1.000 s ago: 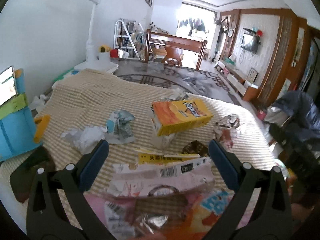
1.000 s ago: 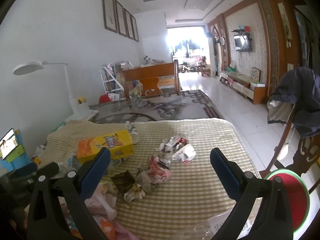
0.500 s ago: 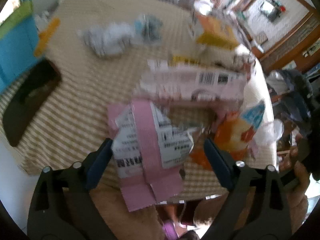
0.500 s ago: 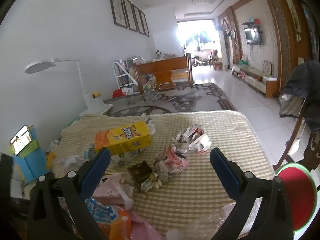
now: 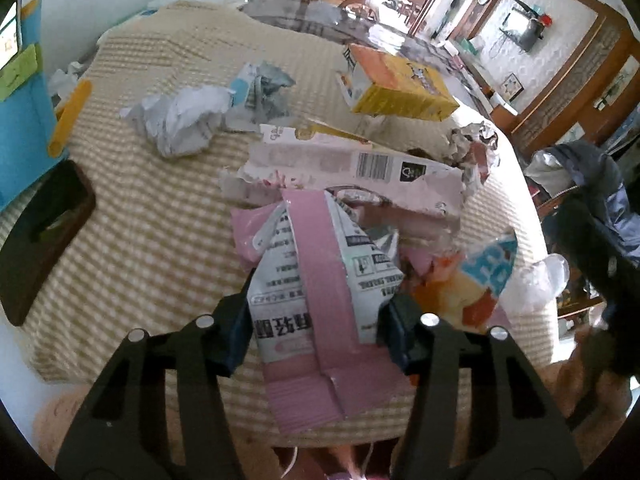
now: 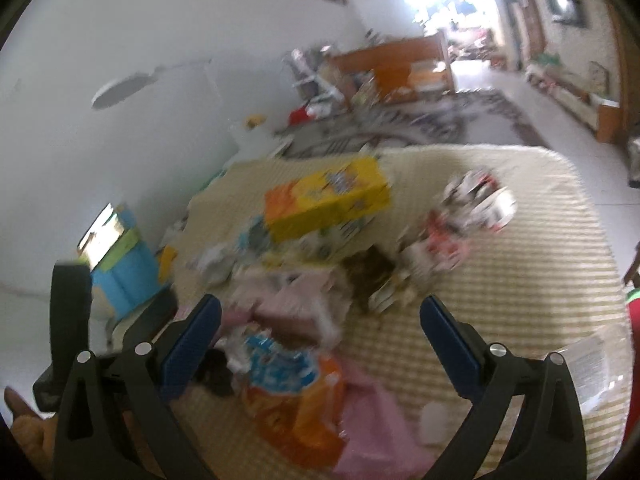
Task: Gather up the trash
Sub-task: 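Grasp the pink-white paper carton with the left tool while the right tool grasps the orange snack bag, then carry both items to the red bin and open both tools over it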
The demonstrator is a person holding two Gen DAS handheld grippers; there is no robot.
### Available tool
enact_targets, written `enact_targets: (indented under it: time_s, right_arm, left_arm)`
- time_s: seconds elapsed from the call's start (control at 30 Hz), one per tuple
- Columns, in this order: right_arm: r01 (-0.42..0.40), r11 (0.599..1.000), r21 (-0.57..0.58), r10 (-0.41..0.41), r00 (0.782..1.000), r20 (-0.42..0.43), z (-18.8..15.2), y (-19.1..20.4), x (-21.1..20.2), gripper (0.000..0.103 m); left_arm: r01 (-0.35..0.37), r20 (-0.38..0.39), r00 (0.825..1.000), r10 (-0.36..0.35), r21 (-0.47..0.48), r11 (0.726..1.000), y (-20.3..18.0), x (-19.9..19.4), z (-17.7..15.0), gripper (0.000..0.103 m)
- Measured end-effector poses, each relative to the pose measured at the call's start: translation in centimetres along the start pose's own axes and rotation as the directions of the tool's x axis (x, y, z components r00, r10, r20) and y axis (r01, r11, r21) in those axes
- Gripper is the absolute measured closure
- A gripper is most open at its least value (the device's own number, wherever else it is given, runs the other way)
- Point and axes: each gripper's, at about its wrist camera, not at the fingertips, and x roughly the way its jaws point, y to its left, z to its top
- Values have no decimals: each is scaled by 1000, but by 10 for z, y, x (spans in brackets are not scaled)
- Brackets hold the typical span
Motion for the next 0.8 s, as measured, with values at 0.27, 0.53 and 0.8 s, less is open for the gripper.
enact_targets:
  time_s: [0.27,0.53,0.8]
  right_arm:
    - [-54,997,-62,38,971,-237,-25,21,46,47]
    - [-67,998,-18,67,997,-24,-2,12,1,55]
    - [-71,984,164,28,967,254,17,-46,-96,55]
  left_arm:
    - [8,69,998,-7,-18,1000,4,-4,4,51]
    - [16,144,989,-19,23,1000,-4,-20,1,51]
    - [82,225,969,-103,103,991,-40,-53,4,50]
